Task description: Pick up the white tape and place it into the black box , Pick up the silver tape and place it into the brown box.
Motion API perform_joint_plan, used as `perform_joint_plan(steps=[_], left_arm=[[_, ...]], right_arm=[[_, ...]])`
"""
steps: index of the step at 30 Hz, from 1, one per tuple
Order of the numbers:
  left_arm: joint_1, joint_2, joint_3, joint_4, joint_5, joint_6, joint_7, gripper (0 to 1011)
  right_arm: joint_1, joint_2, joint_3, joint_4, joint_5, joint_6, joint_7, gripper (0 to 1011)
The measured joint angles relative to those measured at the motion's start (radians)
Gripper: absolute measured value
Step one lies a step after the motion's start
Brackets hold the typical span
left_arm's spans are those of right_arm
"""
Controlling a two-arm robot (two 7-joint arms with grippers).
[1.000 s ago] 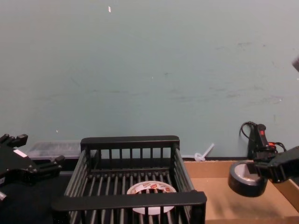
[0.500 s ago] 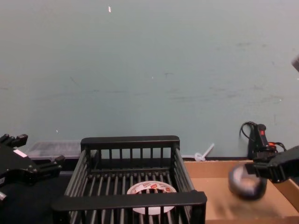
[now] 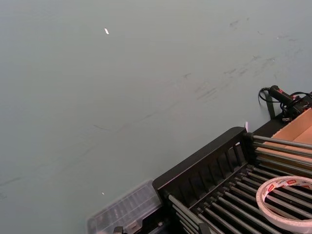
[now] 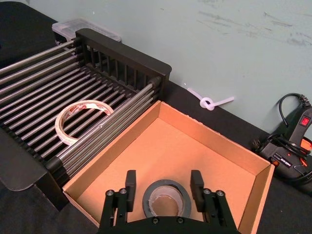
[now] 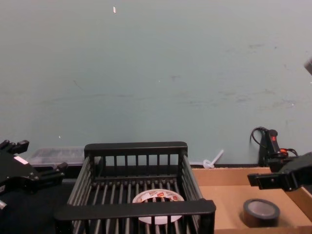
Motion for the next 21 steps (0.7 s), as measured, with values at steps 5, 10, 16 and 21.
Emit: perform_joint_plan(steps=[5, 10, 16, 21], left_arm=[[0.000, 0.000, 0.000, 0.000, 0.000, 0.000, 0.000, 1001], [0.000, 0.000, 0.000, 0.000, 0.000, 0.000, 0.000, 1002], [0.000, 0.000, 0.000, 0.000, 0.000, 0.000, 0.000, 1001], [0.000, 0.000, 0.000, 0.000, 0.000, 0.000, 0.000, 1001]], right_arm=[[0.000, 0.000, 0.000, 0.000, 0.000, 0.000, 0.000, 817], [0.000, 0.000, 0.000, 0.000, 0.000, 0.000, 0.001, 959], [0.000, 0.000, 0.000, 0.000, 0.000, 0.000, 0.000, 1002], [0.000, 0.000, 0.000, 0.000, 0.000, 0.000, 0.001, 1002]])
